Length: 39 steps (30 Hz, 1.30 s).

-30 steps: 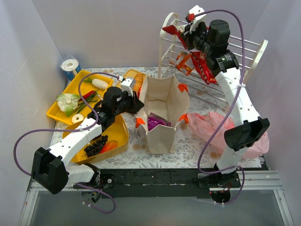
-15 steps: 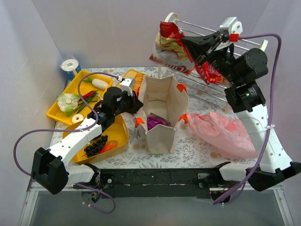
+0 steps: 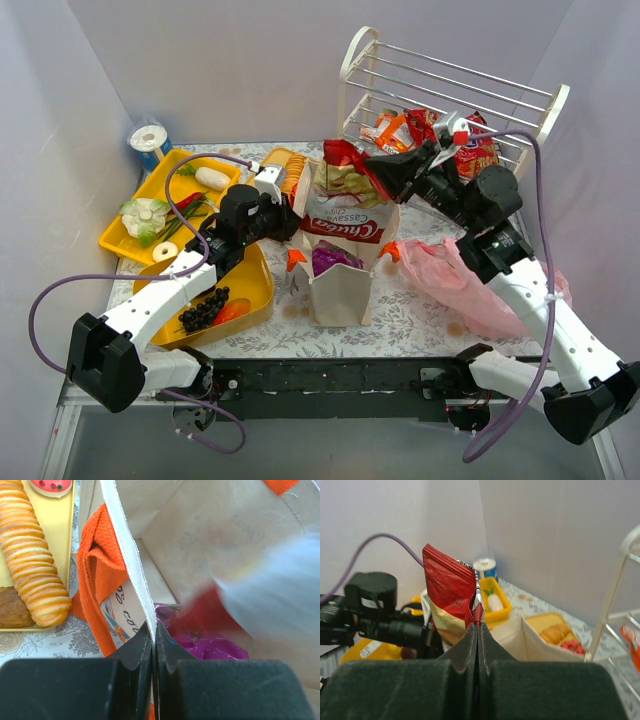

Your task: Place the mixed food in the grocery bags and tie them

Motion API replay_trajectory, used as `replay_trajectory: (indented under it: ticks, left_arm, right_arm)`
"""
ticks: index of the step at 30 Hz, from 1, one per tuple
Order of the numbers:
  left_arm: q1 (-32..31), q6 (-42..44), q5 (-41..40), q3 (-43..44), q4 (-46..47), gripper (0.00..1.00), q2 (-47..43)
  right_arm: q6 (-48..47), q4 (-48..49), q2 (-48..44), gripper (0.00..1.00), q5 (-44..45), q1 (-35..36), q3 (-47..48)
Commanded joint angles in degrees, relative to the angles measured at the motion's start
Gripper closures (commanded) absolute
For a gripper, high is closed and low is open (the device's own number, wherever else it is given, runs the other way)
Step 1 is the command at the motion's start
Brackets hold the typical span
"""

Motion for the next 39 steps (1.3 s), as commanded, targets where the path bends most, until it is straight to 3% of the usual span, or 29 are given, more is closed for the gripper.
replay_trajectory:
  ticks: [1, 4, 9, 13, 22, 28, 33, 34, 36, 37, 39]
  left_arm:
    - [-0.1, 1.0, -0.8, -0.3, 1.5, 1.00, -1.7]
    - [0.0, 1.1, -0.9, -0.3, 1.5, 1.00, -1.9]
    - [0.0, 1.3, -0.2, -0.4, 1.7, 1.00, -1.9]
    - [0.0, 1.3, 0.7, -0.4, 1.8, 1.00, -1.7]
    - [0.0, 2.2, -0.2, -0.5, 1.8, 1.00, -2.9]
    - [0.0, 2.3, 0.0, -0.3, 1.7, 1.00, -3.1]
    - [0.0, 1.9, -0.3, -0.2, 1.5, 1.00, -3.0]
    - [0.0, 1.7, -0.8, -0.2, 1.4, 1.00, -2.9]
    - [0.0, 1.5, -1.3, 0.1, 0.9, 1.00, -2.5]
    - [0.0, 1.4, -1.4, 0.1, 0.9, 1.00, -2.5]
    - [-0.1, 0.8, -1.2, 0.4, 0.5, 1.00, -2.2]
  right_arm:
    - [3.0, 3.2, -3.0, 0.99, 9.9, 0.5, -6.9]
    - [0.9, -4.5, -4.4, 0.99, 18.8, 2.1, -8.2]
    - [-1.2, -5.2, -4.6, 0.99, 27.8, 9.5, -13.5]
    - [1.0, -6.9, 3.6, 0.99, 26.7, 13.3, -13.2]
    - [5.2, -15.6, 25.6, 0.99, 21.1, 13.3, -8.0]
    - [4.2, -17.6, 30.1, 0.99, 23.8, 17.1, -10.1]
    - [2.0, -20.3, 27.0, 0.99, 24.6, 17.2, -7.4]
    - [1.2, -22.5, 25.1, 0.76, 24.5, 17.3, -6.3]
    - [-1.4, -23.8, 22.9, 0.50, 21.9, 17.3, -3.5]
    - [-2.2, -26.1, 20.7, 0.23, 21.1, 17.2, -2.4]
    - [-3.0, -28.3, 18.7, 0.17, 15.4, 17.2, 1.0]
